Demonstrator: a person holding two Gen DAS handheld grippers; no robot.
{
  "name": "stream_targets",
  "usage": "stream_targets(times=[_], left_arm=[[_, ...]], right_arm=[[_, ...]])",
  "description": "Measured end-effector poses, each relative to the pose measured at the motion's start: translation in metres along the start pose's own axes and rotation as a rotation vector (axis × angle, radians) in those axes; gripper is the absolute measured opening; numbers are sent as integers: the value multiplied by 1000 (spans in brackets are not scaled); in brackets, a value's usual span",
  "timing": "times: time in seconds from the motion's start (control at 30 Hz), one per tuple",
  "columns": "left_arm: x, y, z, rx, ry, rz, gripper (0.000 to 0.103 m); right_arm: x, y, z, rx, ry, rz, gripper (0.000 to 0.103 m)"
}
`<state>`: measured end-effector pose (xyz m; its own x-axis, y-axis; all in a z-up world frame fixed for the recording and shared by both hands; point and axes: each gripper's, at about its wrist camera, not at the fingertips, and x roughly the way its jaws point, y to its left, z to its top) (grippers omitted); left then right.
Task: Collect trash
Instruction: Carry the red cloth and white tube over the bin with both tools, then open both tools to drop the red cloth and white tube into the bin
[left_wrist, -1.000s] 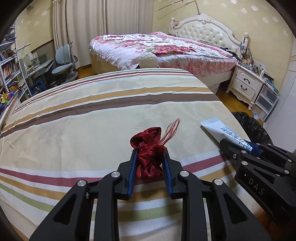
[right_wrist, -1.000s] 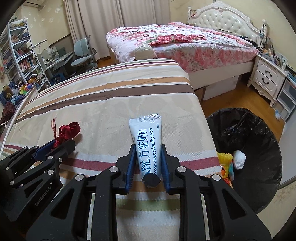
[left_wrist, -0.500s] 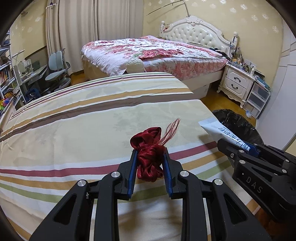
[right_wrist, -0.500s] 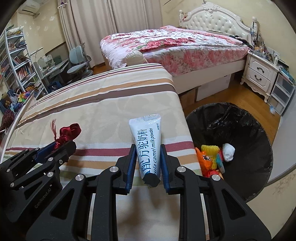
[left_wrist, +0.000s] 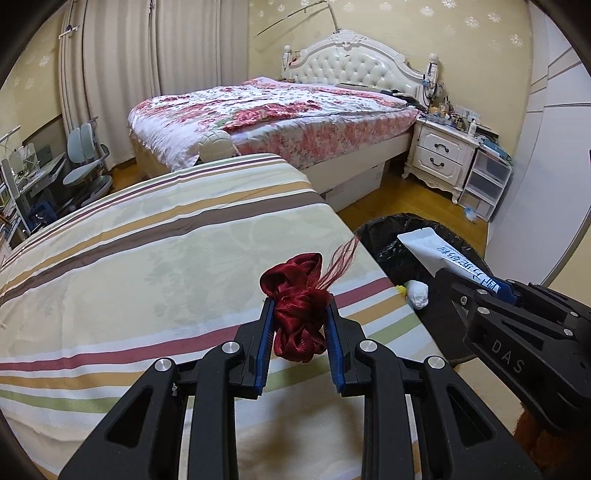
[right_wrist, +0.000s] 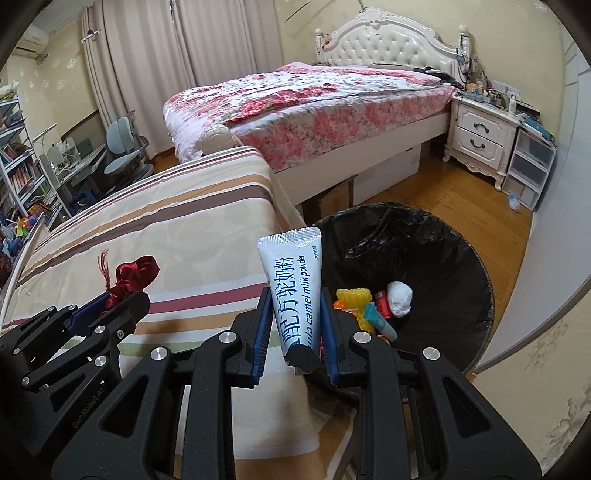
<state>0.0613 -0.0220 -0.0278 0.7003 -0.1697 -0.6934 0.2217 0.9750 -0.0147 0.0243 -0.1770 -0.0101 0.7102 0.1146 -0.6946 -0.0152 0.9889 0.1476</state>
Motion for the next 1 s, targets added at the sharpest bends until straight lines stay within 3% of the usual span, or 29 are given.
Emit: stream_targets(times=[0.53, 1.0], left_arm=[[28, -53, 22, 64, -9, -40, 27], [56, -86, 36, 125, 6, -43, 27]], right_arm=[[2, -59, 13, 84, -46, -96, 24], [26, -91, 15, 141, -26, -128, 24]])
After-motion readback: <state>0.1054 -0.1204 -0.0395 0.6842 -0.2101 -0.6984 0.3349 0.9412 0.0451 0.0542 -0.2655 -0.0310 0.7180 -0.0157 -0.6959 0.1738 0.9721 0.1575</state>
